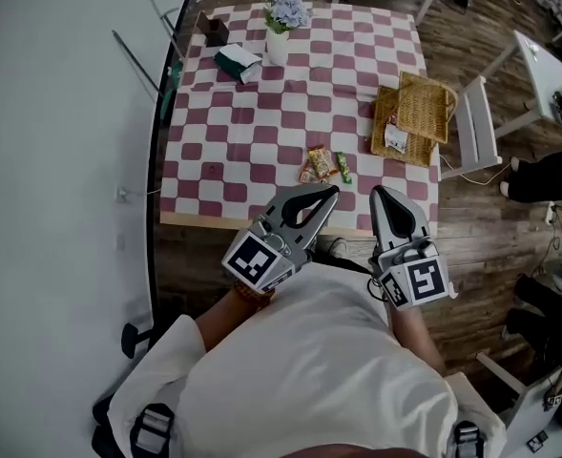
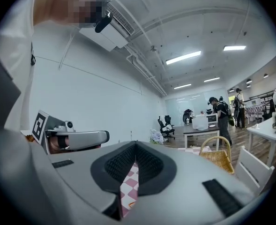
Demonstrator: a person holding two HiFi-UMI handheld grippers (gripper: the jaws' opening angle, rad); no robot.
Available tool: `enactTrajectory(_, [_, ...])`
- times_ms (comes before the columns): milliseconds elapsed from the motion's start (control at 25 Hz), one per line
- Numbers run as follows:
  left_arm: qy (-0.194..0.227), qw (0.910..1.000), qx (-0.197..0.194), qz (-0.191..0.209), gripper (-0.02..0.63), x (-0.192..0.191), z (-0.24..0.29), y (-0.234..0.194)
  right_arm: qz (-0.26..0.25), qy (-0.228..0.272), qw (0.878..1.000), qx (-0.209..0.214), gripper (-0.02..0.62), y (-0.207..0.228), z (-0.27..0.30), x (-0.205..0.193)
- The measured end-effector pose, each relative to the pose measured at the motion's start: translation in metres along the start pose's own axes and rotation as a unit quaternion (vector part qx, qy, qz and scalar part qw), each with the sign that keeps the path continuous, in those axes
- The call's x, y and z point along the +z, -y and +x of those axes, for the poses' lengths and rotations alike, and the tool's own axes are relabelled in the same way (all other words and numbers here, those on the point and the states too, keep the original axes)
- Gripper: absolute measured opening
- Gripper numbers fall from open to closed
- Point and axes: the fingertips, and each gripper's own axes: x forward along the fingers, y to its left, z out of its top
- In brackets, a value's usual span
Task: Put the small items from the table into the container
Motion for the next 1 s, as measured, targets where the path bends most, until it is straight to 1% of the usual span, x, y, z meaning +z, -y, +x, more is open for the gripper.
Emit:
enactTrajectory(240, [-0.01,0.9999,0.01,-0.008,0.026,-0.011,0.013,-0.013,0.001,-0.018,1.0,0.004,0.023,0.014,0.014,-0.008])
enactTrajectory(440, [-0.024,0.9994,0.02,-0.015,0.026,-0.032,0.019,-0.025,0.006,-0.047,0.999,0.008,0.023,0.025,0.023,-0.032])
enactTrajectory(560, [-0.04,0.9987,0.025,-0.019,0.026,-0.052,0.024,-0.032,0.006,-0.069,0.998,0.007,0.025,0.035,0.03,-0.054])
enactTrajectory(680, [-0.079,0.9958,0.03,-0.035,0.026,-0.078,0.026,-0.042,0.003,-0.094,0.996,0.004,0.026,0.046,0.041,-0.079])
enactTrajectory(800, [-0.1,0.9933,0.034,-0.047,0.026,-0.103,0.032,-0.057,0.009,-0.12,0.993,0.006,0.029,0.061,0.059,-0.109])
enactTrajectory(880, [-0.108,0.9922,0.035,-0.051,0.026,-0.122,0.036,-0.066,0.011,-0.142,0.99,0.005,0.034,0.07,0.069,-0.131])
enactTrajectory(960, [-0.112,0.9917,0.038,-0.05,0.026,-0.142,0.039,-0.075,0.011,-0.169,0.985,0.006,0.06,0.077,0.077,-0.157])
enactTrajectory(1000, [-0.12,0.9904,0.04,-0.055,0.026,-0.153,0.04,-0.081,0.012,-0.182,0.983,0.006,0.063,0.081,0.083,-0.17])
